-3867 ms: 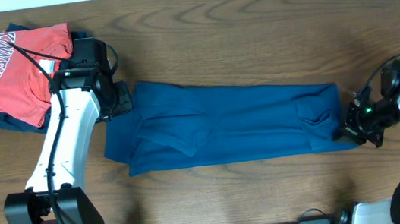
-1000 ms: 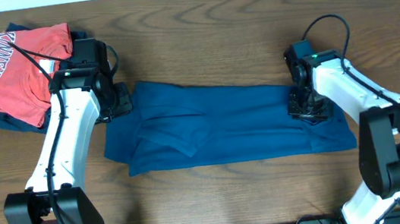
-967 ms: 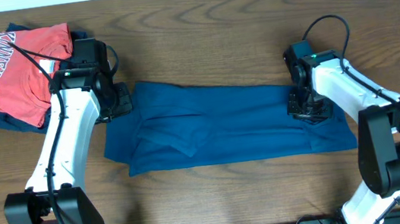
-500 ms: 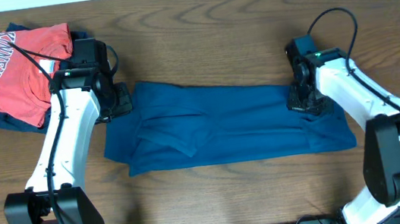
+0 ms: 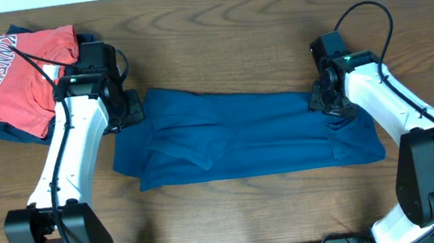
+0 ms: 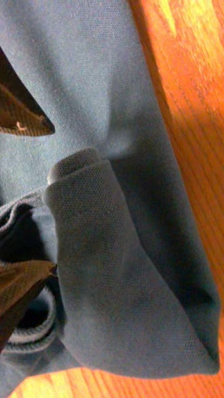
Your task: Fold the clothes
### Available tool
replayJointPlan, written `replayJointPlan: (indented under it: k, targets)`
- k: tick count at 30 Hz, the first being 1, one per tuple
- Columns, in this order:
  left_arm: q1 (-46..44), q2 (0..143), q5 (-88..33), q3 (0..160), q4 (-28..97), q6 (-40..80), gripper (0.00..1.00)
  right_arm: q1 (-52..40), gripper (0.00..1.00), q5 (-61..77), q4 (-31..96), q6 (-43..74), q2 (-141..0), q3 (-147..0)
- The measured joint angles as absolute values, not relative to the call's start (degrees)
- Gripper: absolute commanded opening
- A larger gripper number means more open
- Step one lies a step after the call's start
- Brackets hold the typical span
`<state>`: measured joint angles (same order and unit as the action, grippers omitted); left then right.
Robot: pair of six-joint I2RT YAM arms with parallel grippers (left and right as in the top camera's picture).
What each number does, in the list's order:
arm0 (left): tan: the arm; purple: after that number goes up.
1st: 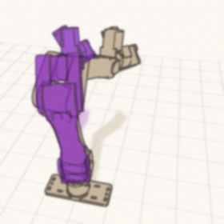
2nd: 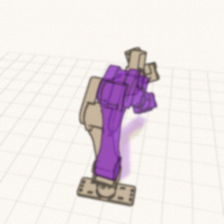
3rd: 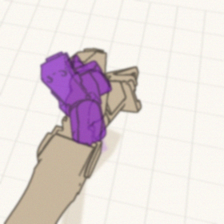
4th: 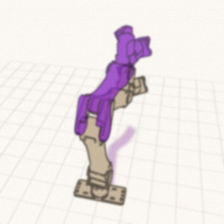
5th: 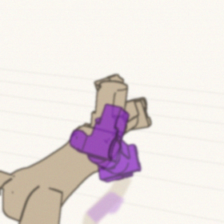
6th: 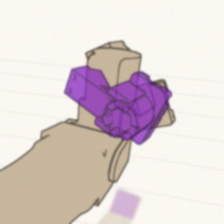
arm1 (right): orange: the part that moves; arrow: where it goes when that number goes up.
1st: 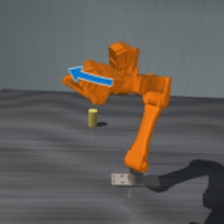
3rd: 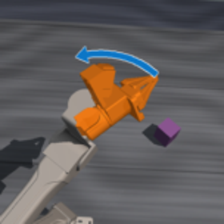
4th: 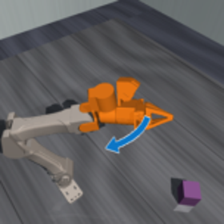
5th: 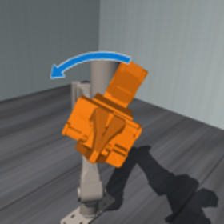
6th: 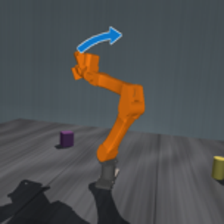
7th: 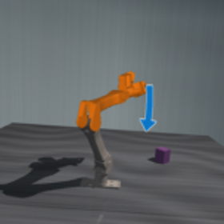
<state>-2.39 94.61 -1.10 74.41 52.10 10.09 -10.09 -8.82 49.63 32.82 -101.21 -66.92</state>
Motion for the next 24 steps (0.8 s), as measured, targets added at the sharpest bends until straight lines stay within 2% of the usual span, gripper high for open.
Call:
replayJointPlan:
  k: [4, 10, 13, 15, 17, 24]
  targets:
    - [-2.4, 94.6, -1.1, 74.4, 52.1, 10.1, 0.33, -10.1, 0.6, -8.8, 48.2, 32.8, -101.2, -66.9]
    - [-2.4, 94.6, -1.1, 74.4, 52.1, 10.1, 0.33, -10.1, 0.45, -8.6, 46.5, 34.0, -103.0, -66.9]
    - [-2.4, 94.6, -1.1, 74.4, 52.1, 10.1, 0.33, -10.1, 0.27, -8.6, 46.4, 34.6, -105.1, -66.9]
    - [-2.4, 94.6, -1.1, 74.4, 52.1, 10.1, 0.33, -10.1, 0.11, -8.7, 46.5, 35.6, -106.0, -66.9]
    - [-2.4, 94.6, -1.1, 74.4, 52.1, 10.1, 0.33, -10.1, 0.01, -8.6, 46.6, 35.4, -106.0, -66.9]
    - [-2.4, 94.6, -1.1, 74.4, 52.1, 10.1, 0.33, -9.3, 0.01, -8.5, 46.6, 35.8, -105.0, -66.9]
